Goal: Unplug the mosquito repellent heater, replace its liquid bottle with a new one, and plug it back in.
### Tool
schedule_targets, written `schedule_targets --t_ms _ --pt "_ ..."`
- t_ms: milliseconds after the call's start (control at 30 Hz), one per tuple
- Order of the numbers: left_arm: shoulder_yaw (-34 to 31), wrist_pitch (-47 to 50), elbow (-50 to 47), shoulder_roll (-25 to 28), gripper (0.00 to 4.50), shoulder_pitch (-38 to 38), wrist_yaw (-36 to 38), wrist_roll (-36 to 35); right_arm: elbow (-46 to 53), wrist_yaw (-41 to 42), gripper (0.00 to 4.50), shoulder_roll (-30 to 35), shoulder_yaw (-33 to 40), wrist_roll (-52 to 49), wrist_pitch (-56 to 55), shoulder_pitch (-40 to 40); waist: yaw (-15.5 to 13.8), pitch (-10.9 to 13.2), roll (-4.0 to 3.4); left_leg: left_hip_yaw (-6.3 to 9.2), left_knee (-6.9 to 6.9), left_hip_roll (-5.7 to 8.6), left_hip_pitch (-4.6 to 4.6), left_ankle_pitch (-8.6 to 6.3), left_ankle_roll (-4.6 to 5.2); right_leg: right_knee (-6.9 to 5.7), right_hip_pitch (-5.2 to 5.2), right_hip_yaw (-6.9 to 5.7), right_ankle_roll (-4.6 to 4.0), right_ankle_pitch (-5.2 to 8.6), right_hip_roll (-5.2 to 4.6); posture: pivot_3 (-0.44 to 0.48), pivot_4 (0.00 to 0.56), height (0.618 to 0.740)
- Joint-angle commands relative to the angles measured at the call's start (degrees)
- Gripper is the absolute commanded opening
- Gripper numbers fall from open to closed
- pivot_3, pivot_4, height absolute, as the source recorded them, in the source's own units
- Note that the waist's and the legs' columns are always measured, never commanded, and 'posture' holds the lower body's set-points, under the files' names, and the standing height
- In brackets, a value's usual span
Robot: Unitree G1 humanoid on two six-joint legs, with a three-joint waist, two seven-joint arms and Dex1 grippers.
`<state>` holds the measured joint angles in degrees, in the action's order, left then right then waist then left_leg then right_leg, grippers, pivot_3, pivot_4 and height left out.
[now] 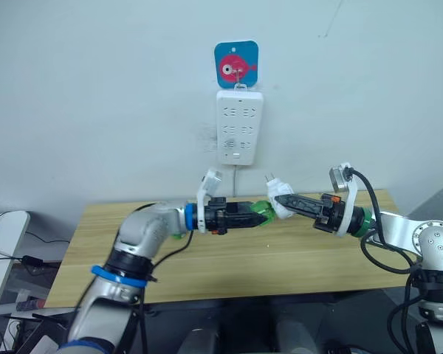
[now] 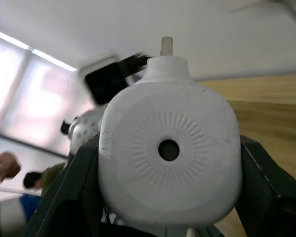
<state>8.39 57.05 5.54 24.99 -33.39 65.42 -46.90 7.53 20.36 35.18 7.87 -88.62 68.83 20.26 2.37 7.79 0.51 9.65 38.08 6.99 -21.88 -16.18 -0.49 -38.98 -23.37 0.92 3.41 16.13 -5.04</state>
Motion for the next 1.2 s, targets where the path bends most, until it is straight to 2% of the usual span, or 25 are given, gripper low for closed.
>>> schedule_targets --t_ms 33,167,367,400,567,667,733,833,967,1133,1200 --pt "-1.7 4.7 3.3 1.2 2.24 -1.8 2.5 -2.0 0.9 3.0 2.98 1.6 1.1 1.7 0.5 -0.7 0.0 0.0 0.04 0.00 0.01 0.01 0.00 0.00 0.00 0.01 0.01 0.00 0.00 0.00 0.00 -0.018 0.087 0.740" --pt "-0.4 -1.7 2.5 -0.1 2.24 0.0 3.8 1.7 -0.8 0.1 2.98 -0.1 2.7 -0.5 -0.7 -0.2 -0.1 0.0 0.05 -0.01 0.04 0.00 0.00 0.01 -0.03 0.02 0.01 0.09 -0.02 -0.01 -0.05 -0.025 0.084 0.740" --pt "3.3 -19.6 -8.6 -0.7 4.23 10.1 -1.5 13.6 -1.7 -10.0 2.98 -3.5 6.1 -6.5 -4.3 -1.7 -0.1 -0.2 0.03 -0.12 -0.02 -0.03 -0.01 0.01 -0.04 0.07 -0.04 0.27 -0.03 -0.02 -0.11 -0.047 0.087 0.740" --pt "4.4 -26.5 -9.4 -0.7 4.50 12.1 -3.1 18.3 -1.6 -11.5 2.98 -3.9 6.6 -7.6 -4.9 -2.2 -0.2 -0.2 0.04 -0.13 -0.02 -0.03 -0.01 0.01 -0.04 0.08 -0.04 0.28 -0.04 -0.02 -0.11 -0.047 0.087 0.740" --pt "6.0 -62.8 -6.7 -4.0 4.50 17.3 -14.4 38.1 -1.0 -17.6 2.98 -5.3 7.6 -12.3 -7.7 -3.7 -0.8 -0.2 0.06 -0.27 -0.01 -0.07 0.01 0.01 -0.03 0.10 -0.01 0.31 -0.10 -0.06 -0.11 -0.047 0.092 0.740" --pt "7.6 -89.2 0.1 -3.1 4.50 14.3 -26.8 56.2 -0.4 -19.9 2.98 -6.1 7.0 -14.3 -8.8 -3.9 -1.0 -0.3 0.09 -0.30 -0.01 -0.07 0.02 0.00 -0.02 0.11 0.02 0.31 -0.09 -0.07 -0.11 -0.037 0.095 0.740" --pt "7.7 -98.3 4.1 -3.1 4.50 12.1 -34.2 64.0 0.0 -20.9 2.98 -6.2 6.3 -15.2 -9.1 -3.9 -1.1 -0.3 0.11 -0.34 -0.02 -0.09 0.02 0.00 -0.02 0.12 0.03 0.30 -0.09 -0.07 -0.11 -0.037 0.095 0.740" --pt "7.8 -104.8 8.2 -3.6 4.50 9.2 -43.6 73.0 0.2 -21.9 2.98 -6.3 5.6 -16.2 -9.4 -3.6 -1.0 -0.3 0.12 -0.42 -0.02 -0.08 0.03 -0.03 0.04 0.12 0.03 0.40 -0.07 -0.08 -0.11 -0.026 0.097 0.740" --pt "9.1 -107.9 12.1 -4.1 4.50 6.2 -50.7 79.9 0.0 -22.7 2.98 -6.1 5.1 -17.2 -9.9 -2.9 -0.8 -0.3 0.11 -0.42 -0.01 -0.08 0.04 -0.04 0.05 0.05 0.02 0.39 -0.06 -0.08 -0.11 -0.027 0.099 0.740" --pt "10.8 -108.8 15.6 -4.5 4.50 3.3 -55.2 83.3 0.7 -23.1 2.98 -5.8 4.4 -18.2 -10.1 -3.1 -0.8 -0.3 0.11 -0.40 0.00 -0.08 0.04 -0.03 0.05 0.03 0.02 0.37 -0.06 -0.09 -0.11 -0.033 0.099 0.740" --pt "11.5 -109.5 16.4 -4.3 4.12 2.6 -55.7 83.3 1.1 -23.1 2.98 -5.6 4.2 -18.3 -10.2 -3.4 -0.7 -0.3 0.10 -0.40 0.00 -0.08 0.04 -0.04 0.05 0.02 0.02 0.36 -0.06 -0.09 -0.11 -0.037 0.100 0.740"
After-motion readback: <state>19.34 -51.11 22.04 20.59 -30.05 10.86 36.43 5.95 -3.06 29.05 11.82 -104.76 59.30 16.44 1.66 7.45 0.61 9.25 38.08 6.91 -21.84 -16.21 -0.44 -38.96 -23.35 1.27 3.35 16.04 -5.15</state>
